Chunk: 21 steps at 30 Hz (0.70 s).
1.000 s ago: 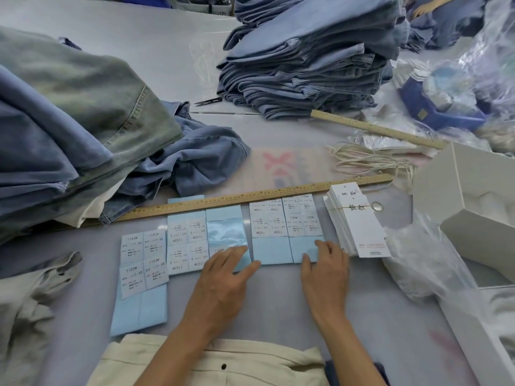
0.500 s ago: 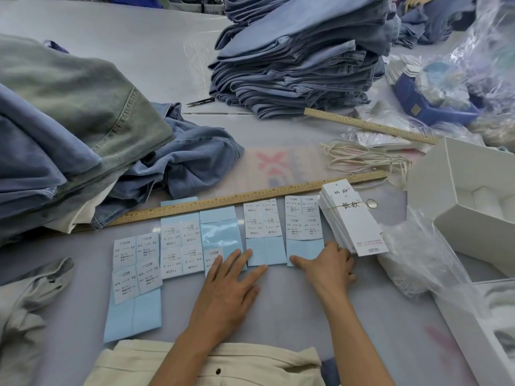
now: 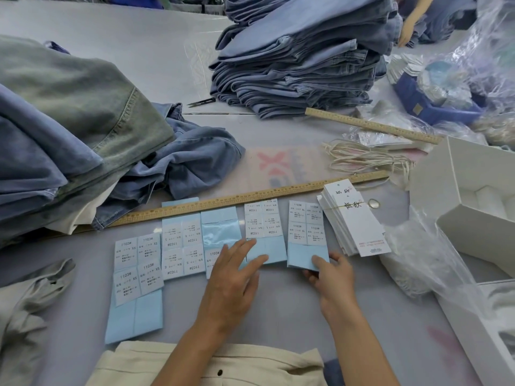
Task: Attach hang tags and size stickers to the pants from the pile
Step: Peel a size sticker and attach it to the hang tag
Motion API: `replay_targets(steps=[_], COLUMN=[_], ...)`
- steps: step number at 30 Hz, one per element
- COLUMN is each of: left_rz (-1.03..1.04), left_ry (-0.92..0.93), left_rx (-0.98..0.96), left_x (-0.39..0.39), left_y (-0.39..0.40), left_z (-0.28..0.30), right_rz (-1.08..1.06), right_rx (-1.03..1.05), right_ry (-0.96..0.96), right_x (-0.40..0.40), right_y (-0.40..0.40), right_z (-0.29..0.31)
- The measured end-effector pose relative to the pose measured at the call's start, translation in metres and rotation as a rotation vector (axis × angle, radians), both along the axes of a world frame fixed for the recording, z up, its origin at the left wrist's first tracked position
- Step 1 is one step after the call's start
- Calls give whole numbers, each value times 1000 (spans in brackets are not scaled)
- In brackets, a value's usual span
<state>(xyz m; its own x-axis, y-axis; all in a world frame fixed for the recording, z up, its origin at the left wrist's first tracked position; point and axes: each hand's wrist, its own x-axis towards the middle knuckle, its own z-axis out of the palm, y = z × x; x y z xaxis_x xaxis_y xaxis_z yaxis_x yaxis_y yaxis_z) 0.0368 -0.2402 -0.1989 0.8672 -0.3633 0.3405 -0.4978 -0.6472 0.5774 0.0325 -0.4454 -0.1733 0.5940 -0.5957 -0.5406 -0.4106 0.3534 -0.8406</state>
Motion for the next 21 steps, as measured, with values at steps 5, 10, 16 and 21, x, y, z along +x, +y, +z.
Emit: replay_targets(steps=[5, 10, 16, 21], left_rz=[2, -211, -157, -116], left_ry=[81, 193, 170, 174], left_rx=[-103, 112, 231, 56], left_x=[21, 54, 63, 54], left_y=[-53, -112, -138, -137], left_z=[16, 13, 5, 2], right_rz=[118, 325, 411, 443], right_rx=[-179, -621, -953, -1110], right_ry=[16, 153, 88, 9], right_x=[-25, -31, -40, -42], right_y=[0, -7, -22, -18], right_z=[-9, -1, 1, -10])
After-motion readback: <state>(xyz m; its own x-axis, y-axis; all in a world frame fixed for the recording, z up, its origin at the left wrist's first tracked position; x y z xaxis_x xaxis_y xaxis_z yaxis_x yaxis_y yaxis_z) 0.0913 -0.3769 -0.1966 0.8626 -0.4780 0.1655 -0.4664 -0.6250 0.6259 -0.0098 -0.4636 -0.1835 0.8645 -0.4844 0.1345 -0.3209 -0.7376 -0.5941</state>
